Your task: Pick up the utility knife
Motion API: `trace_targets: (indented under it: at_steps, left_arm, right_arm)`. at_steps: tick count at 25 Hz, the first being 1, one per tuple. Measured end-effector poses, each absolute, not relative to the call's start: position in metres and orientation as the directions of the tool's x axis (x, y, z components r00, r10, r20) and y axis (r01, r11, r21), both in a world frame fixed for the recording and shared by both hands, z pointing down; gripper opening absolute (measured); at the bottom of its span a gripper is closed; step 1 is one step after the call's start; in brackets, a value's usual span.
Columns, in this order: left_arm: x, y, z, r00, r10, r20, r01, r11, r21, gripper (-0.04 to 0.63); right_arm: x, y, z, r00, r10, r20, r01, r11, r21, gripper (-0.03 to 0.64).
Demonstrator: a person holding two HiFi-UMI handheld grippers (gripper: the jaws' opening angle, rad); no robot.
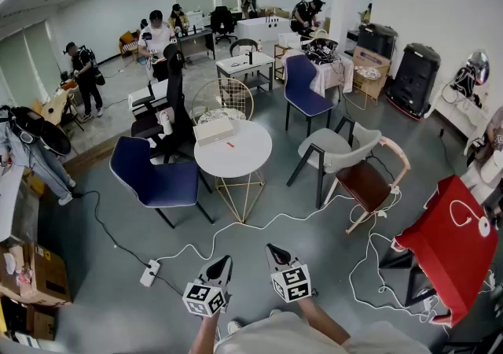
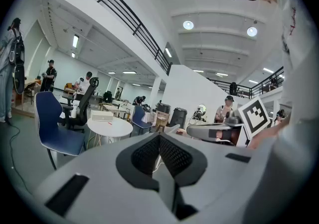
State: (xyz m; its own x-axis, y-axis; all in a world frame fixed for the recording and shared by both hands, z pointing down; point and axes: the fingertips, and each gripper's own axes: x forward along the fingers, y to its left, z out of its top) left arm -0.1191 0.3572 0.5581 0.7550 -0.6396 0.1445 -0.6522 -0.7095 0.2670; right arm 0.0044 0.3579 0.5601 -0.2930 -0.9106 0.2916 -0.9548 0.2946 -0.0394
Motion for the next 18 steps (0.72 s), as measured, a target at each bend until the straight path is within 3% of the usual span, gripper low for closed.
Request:
trace_targets:
  at_steps: [18]
  left_arm:
    - [-0.062,0.366,0.578,0.726,-0.669,0.159,-0.682,-0.672,0.289,0.012]
  right_arm:
    - [0.057,0.366,0.578,-0.355,-0.883,0.307,-0.933,0.354,-0.061,0.017]
